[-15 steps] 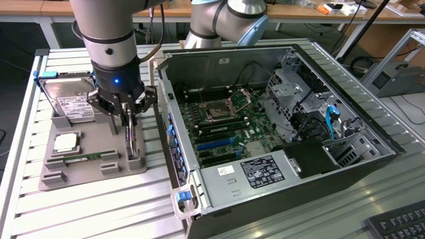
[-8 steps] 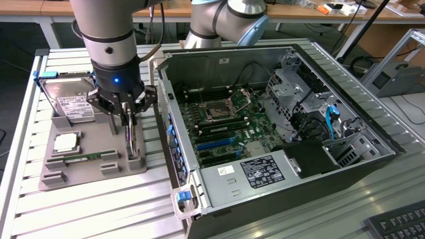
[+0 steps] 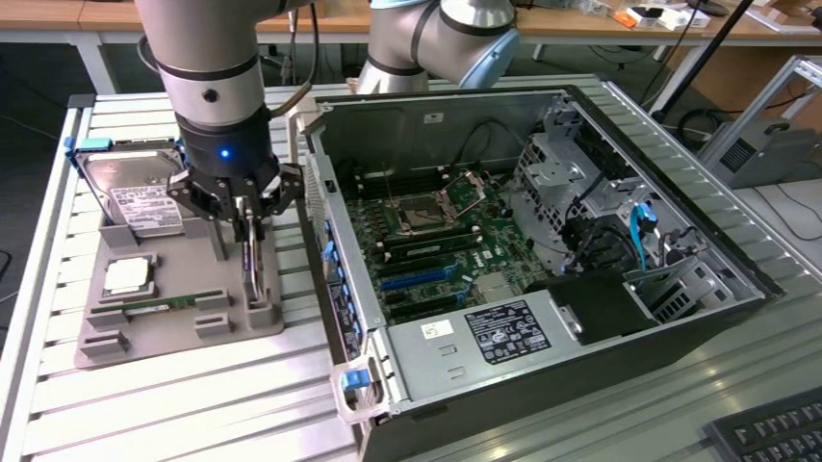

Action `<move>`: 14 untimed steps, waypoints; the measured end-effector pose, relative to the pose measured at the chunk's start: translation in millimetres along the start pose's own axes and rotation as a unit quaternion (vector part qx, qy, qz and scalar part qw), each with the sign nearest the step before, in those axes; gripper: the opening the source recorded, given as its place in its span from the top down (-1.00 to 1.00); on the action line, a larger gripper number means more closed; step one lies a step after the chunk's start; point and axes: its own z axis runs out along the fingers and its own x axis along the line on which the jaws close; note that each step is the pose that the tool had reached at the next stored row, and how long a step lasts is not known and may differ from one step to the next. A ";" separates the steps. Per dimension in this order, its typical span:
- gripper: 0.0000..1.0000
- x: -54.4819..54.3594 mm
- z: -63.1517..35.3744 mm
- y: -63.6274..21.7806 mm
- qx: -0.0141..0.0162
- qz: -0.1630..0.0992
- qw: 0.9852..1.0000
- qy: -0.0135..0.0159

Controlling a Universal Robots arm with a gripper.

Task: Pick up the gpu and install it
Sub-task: 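Pick up the gpu and move the gpu toward the slot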

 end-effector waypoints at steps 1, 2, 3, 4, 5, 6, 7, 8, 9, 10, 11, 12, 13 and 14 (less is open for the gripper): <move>0.47 -0.1 -0.1 -0.1 -0.001 0.000 1.000 0.000; 0.47 0.0 -0.1 -0.3 -0.001 0.000 1.000 0.000; 0.47 0.0 -0.1 -0.5 -0.002 0.000 1.000 0.000; 0.47 0.1 -0.1 -0.9 -0.003 0.000 1.000 0.000; 0.47 0.3 -0.1 -1.3 -0.003 0.000 1.000 0.000; 0.47 0.4 -0.2 -1.5 -0.004 0.000 1.000 0.000; 0.47 0.4 -0.2 -1.6 -0.004 0.000 1.000 0.000; 0.47 0.4 -0.4 -1.7 -0.005 0.000 1.000 0.000; 0.47 0.4 -0.5 -1.8 -0.005 0.000 1.000 0.000; 0.47 0.4 -0.8 -1.8 -0.006 0.000 1.000 0.000; 0.47 0.4 -1.2 -1.8 -0.006 0.000 1.000 0.000; 0.47 0.4 -1.7 -1.8 -0.006 0.000 1.000 0.000; 0.47 0.3 -2.1 -1.8 -0.006 0.000 1.000 0.000; 0.47 0.3 -2.5 -1.8 -0.006 0.000 1.000 0.000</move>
